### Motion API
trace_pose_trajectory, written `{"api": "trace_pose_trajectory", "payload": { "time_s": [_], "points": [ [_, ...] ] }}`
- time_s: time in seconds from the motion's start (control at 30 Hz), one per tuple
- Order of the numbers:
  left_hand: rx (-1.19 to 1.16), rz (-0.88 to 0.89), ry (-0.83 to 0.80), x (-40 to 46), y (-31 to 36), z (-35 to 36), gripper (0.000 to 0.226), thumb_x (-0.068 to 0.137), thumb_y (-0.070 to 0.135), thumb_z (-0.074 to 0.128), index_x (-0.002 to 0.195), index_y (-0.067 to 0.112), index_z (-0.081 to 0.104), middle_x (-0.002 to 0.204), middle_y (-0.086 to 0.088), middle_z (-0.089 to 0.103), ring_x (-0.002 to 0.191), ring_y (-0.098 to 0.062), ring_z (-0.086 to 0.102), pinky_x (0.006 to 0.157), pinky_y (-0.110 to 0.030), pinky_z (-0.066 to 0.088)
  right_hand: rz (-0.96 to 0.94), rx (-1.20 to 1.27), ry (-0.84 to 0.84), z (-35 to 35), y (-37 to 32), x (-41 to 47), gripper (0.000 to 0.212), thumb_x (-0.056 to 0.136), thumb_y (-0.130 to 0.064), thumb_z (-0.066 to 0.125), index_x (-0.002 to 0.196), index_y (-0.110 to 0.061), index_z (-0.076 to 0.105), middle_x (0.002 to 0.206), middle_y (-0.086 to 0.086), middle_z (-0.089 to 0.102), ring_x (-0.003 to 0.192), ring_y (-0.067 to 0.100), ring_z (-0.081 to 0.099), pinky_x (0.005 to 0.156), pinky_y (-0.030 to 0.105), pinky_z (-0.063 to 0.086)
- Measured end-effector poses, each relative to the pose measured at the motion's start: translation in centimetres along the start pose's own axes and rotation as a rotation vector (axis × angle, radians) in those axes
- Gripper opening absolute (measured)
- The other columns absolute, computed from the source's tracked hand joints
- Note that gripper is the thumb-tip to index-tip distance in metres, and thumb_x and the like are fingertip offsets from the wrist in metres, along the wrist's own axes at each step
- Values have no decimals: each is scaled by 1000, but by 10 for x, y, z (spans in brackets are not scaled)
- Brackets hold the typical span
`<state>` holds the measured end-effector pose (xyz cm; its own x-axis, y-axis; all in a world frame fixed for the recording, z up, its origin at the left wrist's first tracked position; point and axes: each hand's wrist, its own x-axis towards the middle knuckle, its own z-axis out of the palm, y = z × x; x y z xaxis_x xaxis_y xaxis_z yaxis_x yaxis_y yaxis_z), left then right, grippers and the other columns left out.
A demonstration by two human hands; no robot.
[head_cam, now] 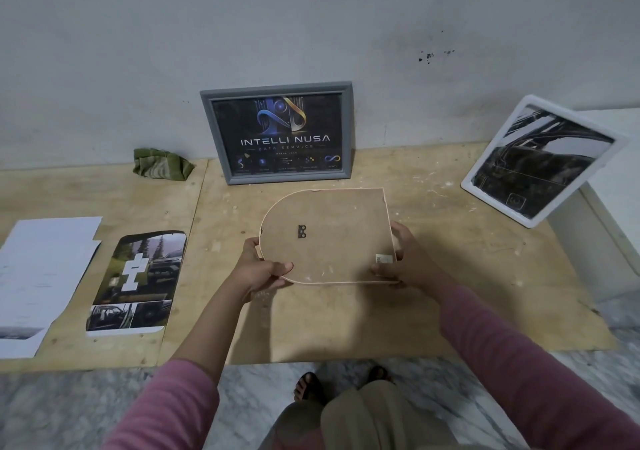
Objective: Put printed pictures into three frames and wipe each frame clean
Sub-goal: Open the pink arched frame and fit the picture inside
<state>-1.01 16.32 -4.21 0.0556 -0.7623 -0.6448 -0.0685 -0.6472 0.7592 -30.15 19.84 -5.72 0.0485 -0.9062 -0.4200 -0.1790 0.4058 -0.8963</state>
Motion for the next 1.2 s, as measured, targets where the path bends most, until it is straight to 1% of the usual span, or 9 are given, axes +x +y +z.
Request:
{"api": "trace_pose_trajectory", "payload": {
  "time_s": [0.2,0.37,0.47,0.67,0.83,0.93,1.0,1.1,1.2],
  "points": [
    [18,24,24,3,-4,1,68,73,-13,71,118,20,32,124,-22,54,75,-30,65,49,-29,58,-13,-67,37,-1,0,1,90,66,-5,83,135,-32,31,106,3,64,79,18,64,45,21,48],
    [11,1,-89,1,0,1,73,72,-13,72,120,22,30,127,-22,52,85,-34,66,61,-40,61,66,-63,97,-3,-7,5,40,67,-16,85,98,-7,62,87,4,70,74,13,65,60,24,52],
    [108,6,-127,-9,3,12,85,65,-2,83,122,21,25,122,-6,49,94,-33,67,74,-47,59,88,-32,217,3,-6,12,79,41,-42,92,106,-9,59,96,2,70,86,16,68,72,31,56],
    [218,136,-9,-18,7,31,89,57,0,89,113,15,21,103,8,43,85,-13,54,39,-23,47,73,-15,303,17,-9,14,83,39,-37,92,108,-10,54,102,2,66,92,18,64,81,36,55],
    [368,186,41,-9,6,26,103,46,13,95,118,13,22,119,2,44,109,-26,54,82,-46,55,77,-21,300,19,-1,14,94,29,-51,86,108,-11,54,101,3,66,92,19,65,81,36,55],
    [388,214,6,-7,5,22,107,45,18,95,120,17,18,124,3,42,114,-26,52,86,-47,54,36,21,297,17,-8,10,76,42,-45,89,102,-9,59,93,2,69,83,16,68,72,32,55],
    [390,232,-37,-8,6,21,102,53,12,93,120,16,16,126,2,38,113,-23,50,72,-36,57,8,107,338,13,-21,9,31,67,-31,83,77,-9,64,68,-4,66,58,5,63,56,21,47],
    [405,235,-134,-12,4,20,94,61,4,88,117,20,13,122,5,36,98,-11,51,53,-28,54,-21,193,554,3,-39,21,44,83,-25,70,53,-17,40,49,-6,37,46,10,37,47,22,29],
    [390,263,-123,-9,-5,18,87,64,17,88,118,18,20,122,5,43,104,-12,54,70,-35,56,-1,279,724,-3,-39,38,43,83,-26,70,56,-13,39,59,2,32,60,17,34,56,29,29]
  ]
}}
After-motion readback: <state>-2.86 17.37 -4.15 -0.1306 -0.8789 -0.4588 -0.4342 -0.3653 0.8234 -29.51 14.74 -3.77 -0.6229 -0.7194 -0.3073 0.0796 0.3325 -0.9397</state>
